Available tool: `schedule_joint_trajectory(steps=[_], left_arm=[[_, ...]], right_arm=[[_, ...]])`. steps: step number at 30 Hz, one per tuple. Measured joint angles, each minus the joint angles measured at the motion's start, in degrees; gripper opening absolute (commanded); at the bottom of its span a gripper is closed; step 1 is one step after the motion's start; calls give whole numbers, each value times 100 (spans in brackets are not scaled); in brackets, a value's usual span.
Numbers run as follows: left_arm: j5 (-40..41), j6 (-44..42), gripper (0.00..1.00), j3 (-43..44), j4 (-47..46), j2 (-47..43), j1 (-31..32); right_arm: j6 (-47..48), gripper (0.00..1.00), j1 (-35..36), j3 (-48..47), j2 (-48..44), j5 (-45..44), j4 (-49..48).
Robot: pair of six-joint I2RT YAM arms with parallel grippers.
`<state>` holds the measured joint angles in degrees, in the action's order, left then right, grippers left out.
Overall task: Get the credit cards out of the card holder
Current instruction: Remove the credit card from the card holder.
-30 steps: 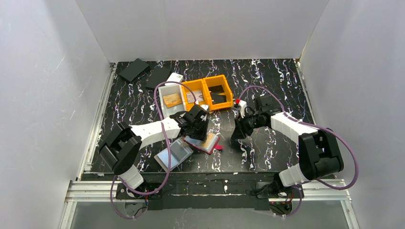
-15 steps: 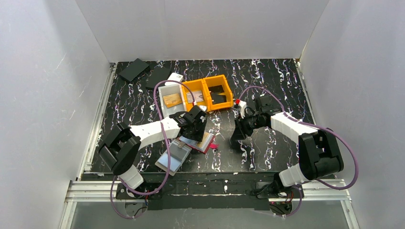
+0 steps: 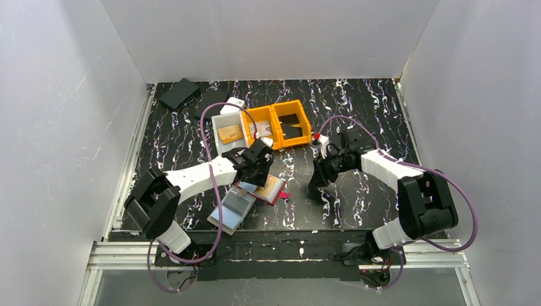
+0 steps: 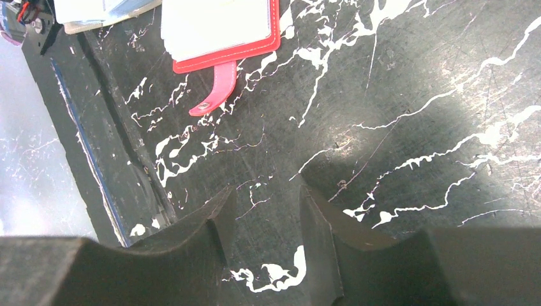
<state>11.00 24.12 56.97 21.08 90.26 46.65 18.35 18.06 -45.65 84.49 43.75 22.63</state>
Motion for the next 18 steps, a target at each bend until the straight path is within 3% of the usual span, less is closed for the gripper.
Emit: schedule_joint_trajectory(steps=[9,14,18], left_arm=[[46,-98,0,2,48,0,-4],[13,-140,0,0,68,-57,-59],[-485,11,0,-72,-111,-205,-262]], right_arm=[[7,50,0,0,2,15,13],[11,50,7,0,22,17,24],[31,51,7,0,24,114,44]])
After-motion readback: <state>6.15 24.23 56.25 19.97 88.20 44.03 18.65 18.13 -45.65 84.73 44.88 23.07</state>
